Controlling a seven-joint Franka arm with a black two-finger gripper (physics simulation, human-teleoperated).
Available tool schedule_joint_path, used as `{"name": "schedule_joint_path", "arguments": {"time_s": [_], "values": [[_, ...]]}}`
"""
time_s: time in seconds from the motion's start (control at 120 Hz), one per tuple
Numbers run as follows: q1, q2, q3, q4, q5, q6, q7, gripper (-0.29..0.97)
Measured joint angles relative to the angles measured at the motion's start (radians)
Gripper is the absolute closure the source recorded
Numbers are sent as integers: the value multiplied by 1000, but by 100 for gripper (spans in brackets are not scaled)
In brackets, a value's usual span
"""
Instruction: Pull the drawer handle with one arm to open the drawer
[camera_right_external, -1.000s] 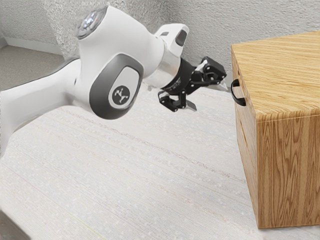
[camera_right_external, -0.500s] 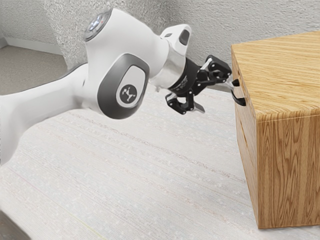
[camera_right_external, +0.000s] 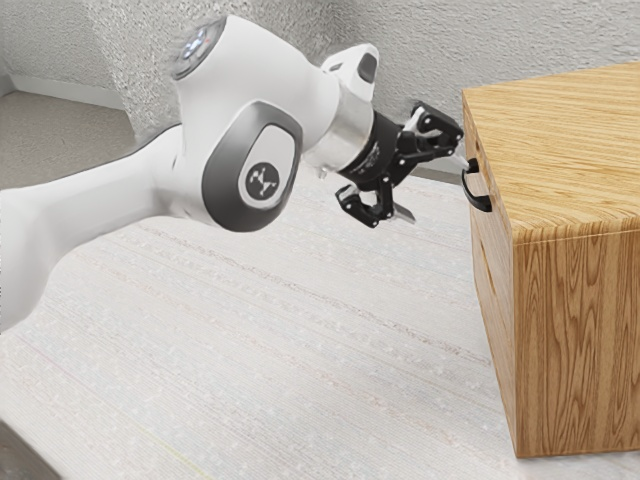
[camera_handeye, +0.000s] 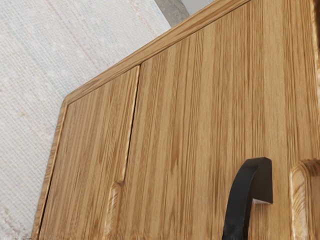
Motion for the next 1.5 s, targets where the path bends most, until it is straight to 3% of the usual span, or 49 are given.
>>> {"name": "schedule_joint_path", "arguments": {"time_s": [0.083,0.267,0.475,1.5], "values": [[-6,5,0,3,0,0,-9,3],[12,9,0,4,2,1,-25,23],[1,29,0,31,6,3,-38,32],[-11,5,-1,-29,23,29,-70,36]]}}
